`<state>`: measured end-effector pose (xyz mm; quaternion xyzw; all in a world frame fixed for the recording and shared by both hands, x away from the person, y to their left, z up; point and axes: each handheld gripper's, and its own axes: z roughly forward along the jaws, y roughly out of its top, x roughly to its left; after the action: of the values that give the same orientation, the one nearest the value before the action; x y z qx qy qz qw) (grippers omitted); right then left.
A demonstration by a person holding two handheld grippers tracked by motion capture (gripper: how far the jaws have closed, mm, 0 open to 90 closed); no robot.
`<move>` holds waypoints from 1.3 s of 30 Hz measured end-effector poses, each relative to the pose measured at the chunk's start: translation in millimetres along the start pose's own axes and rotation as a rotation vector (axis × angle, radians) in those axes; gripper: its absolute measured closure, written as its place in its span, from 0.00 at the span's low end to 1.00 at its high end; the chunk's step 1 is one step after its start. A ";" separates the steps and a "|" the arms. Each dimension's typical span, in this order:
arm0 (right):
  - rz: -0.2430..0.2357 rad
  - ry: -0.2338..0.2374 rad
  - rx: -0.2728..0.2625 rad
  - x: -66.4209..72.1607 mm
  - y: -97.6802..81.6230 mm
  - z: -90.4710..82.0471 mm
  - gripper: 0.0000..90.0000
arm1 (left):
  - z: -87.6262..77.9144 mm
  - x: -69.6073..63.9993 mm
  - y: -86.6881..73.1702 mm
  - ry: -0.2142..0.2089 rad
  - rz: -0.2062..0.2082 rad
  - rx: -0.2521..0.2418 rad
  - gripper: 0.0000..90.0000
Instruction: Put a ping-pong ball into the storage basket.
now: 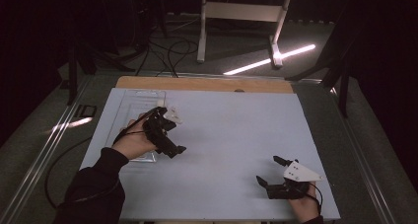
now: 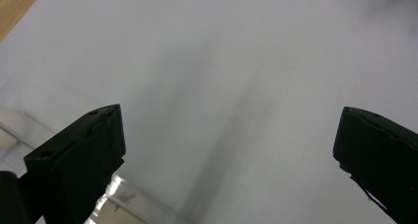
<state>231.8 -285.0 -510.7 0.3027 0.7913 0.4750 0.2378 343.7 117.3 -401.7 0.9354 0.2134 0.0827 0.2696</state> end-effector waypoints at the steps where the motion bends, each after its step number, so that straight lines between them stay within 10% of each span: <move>1: 0.001 0.000 0.000 0.0 0.0 0.0 0.09 | 1.6 -1.4 0.6 -0.001 0.002 0.002 0.01; 39: 0.002 0.004 0.004 0.2 -0.1 0.9 0.09 | 65.6 -59.8 5.3 -0.167 0.090 -0.032 0.01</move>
<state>232.3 -284.3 -511.1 0.3030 0.7925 0.4740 0.2353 309.8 55.9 -456.3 0.9432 0.1467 0.0197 0.2974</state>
